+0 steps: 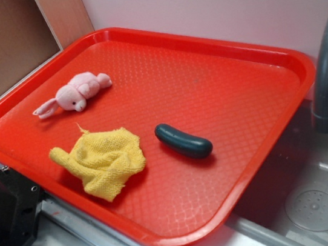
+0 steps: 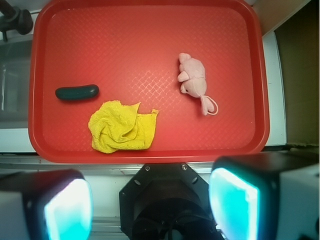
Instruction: Grab the plastic pickle.
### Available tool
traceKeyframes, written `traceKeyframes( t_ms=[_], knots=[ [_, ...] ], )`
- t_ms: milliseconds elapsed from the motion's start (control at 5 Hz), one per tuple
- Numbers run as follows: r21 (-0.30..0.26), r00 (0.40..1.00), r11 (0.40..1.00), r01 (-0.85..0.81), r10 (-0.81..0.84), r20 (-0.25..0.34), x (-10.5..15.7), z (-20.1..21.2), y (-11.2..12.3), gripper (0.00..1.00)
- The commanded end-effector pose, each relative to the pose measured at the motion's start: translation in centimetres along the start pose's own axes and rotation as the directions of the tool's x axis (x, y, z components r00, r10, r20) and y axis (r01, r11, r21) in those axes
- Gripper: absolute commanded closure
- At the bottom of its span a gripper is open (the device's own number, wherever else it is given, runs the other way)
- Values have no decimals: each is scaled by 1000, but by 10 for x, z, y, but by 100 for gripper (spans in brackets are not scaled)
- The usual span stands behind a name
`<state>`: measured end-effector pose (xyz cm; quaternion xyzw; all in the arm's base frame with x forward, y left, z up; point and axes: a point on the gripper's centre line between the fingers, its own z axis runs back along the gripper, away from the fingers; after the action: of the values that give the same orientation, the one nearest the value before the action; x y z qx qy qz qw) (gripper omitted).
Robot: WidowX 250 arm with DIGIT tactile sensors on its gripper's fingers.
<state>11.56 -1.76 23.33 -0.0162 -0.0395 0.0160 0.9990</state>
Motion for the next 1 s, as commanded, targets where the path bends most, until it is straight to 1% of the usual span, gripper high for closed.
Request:
traceKeyframes(
  t_ms=[0,200,400,600,800],
  knots=[
    [0,1000,1000,0,0,0,0,0,0,0],
    [-84,996,992,-94,93,-16,-1,0,1,0],
    [-61,957,955,-290,290,4,4,-2,-7,0],
    [-44,856,855,-517,517,0,12,-14,-25,0],
    [-100,700,696,-711,715,2,22,-28,-41,0]
  ],
)
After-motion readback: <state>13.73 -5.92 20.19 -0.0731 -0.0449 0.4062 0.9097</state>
